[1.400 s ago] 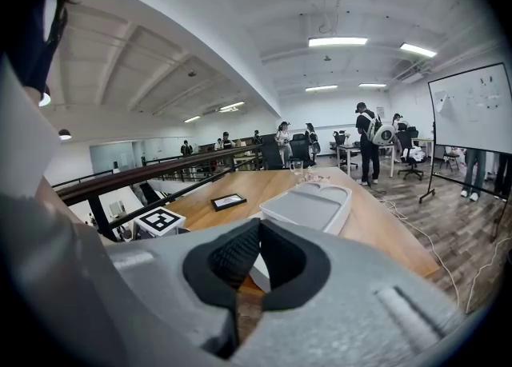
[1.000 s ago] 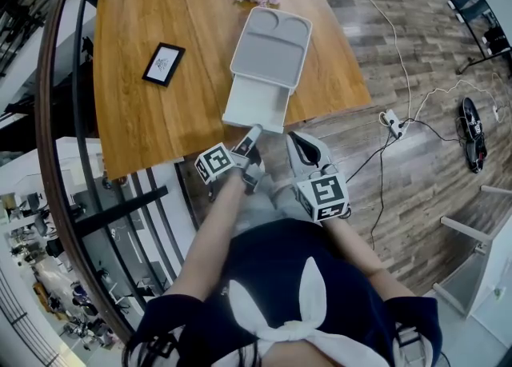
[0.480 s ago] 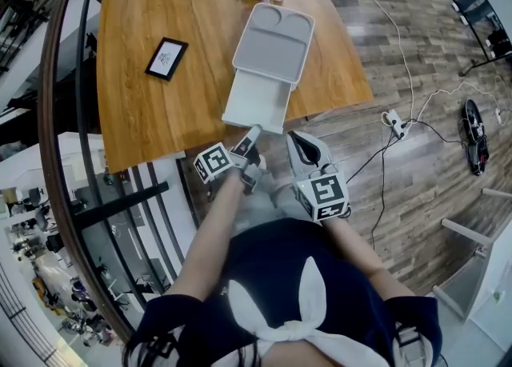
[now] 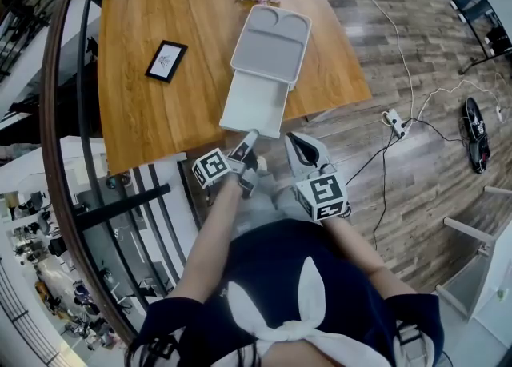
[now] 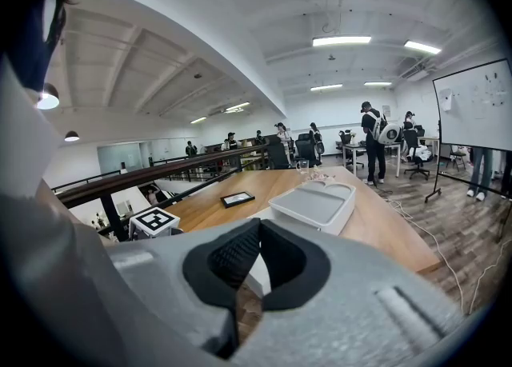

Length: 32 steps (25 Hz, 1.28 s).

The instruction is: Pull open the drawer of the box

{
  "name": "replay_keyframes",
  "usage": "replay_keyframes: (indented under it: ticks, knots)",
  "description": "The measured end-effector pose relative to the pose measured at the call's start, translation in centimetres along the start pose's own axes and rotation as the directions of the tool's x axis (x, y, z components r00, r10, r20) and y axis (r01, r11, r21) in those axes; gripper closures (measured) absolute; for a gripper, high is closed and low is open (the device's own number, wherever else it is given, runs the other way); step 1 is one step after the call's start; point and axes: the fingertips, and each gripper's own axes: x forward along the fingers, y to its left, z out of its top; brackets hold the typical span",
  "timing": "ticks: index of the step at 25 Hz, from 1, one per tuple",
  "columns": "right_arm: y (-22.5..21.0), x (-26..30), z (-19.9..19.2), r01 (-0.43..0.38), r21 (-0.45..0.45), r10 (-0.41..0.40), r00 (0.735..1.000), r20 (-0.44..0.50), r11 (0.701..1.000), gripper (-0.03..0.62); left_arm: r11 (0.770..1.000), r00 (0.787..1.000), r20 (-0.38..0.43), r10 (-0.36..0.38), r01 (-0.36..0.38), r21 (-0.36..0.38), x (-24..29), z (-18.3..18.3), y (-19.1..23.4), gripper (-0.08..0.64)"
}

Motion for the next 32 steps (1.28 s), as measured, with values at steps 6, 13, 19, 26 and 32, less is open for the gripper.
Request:
replay_keyframes:
  ticks: [6,13,19,26,32]
  knots:
    - [0.0,-0.6,0.1,0.002,-0.001,-0.002,1.0,-0.002,1.0,0.594,1.0,1.0,-0.004,0.001,-0.001,0.002,-0.6,-0.4,-0.1,0.385]
    - [0.2,-0.8,0.2,0.002,-0.002,-0.002,1.0,-0.006,1.0,0.595,1.0,1.0,-0.006,0.006,-0.006,-0.002,-1.2,-0.7,0.0,0.385]
    - [-0.3,-1.2,0.5,0.021,-0.008,-0.021,1.0,-0.006,1.0,0.594,1.0,1.0,-0.008,0.012,-0.012,-0.002,-1.6,-1.0,0.2,0.385]
    - [-1.0,-2.1,1.0,0.041,-0.01,-0.041,0.999,-0.002,0.999,0.595,1.0,1.0,-0.018,0.022,-0.023,-0.009,-2.2,-1.6,0.5,0.385]
    - [-1.4,-2.4,0.8,0.047,-0.011,-0.047,0.999,-0.014,0.999,0.595,1.0,0.999,-0.025,0.029,-0.029,-0.003,-2.1,-2.0,0.9,0.385]
